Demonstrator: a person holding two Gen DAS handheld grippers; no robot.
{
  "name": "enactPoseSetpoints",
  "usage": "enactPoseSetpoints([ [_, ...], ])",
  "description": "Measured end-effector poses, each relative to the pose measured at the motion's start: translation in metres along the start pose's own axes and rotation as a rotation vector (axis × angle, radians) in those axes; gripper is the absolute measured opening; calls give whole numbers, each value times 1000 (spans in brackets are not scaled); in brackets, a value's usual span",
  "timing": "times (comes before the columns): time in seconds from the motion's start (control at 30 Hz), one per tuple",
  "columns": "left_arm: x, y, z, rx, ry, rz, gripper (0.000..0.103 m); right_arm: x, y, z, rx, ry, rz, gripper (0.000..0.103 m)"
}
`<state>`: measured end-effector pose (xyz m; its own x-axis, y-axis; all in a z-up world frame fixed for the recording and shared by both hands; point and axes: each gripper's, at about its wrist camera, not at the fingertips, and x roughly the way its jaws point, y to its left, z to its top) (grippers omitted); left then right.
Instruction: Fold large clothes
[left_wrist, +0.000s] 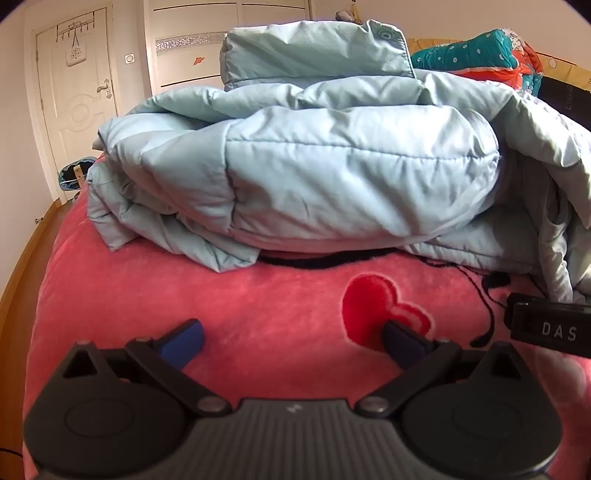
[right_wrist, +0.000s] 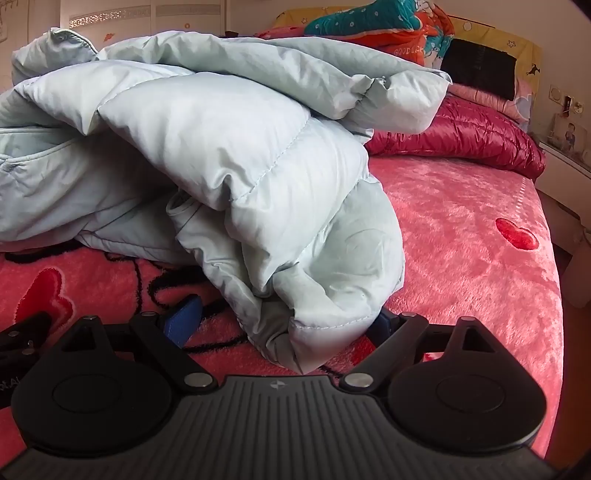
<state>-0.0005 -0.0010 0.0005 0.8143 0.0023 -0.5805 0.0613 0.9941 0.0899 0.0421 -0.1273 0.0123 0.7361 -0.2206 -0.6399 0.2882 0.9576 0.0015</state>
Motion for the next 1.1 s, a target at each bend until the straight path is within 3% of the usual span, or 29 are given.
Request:
enactPoseSetpoints([
  [0.23, -22, -11, -8, 23, -30, 4, 103, -2, -2, 3, 6, 7, 12, 103],
  [0.37, -40, 5, -7, -12, 22, -66, 103, -14, -15, 7, 26, 25, 47, 103],
  [0.53, -71, 26, -6, 13, 56, -126, 102, -34, -22, 12, 20, 76, 21, 103],
  [0.77, -115, 44, 37, 48, -8, -94, 102, -82, -37, 18, 96, 38, -12, 103],
  [1.1, -181, 81, 94, -32, -96, -60, 102, -190, -56, 35, 89, -70, -51, 103],
])
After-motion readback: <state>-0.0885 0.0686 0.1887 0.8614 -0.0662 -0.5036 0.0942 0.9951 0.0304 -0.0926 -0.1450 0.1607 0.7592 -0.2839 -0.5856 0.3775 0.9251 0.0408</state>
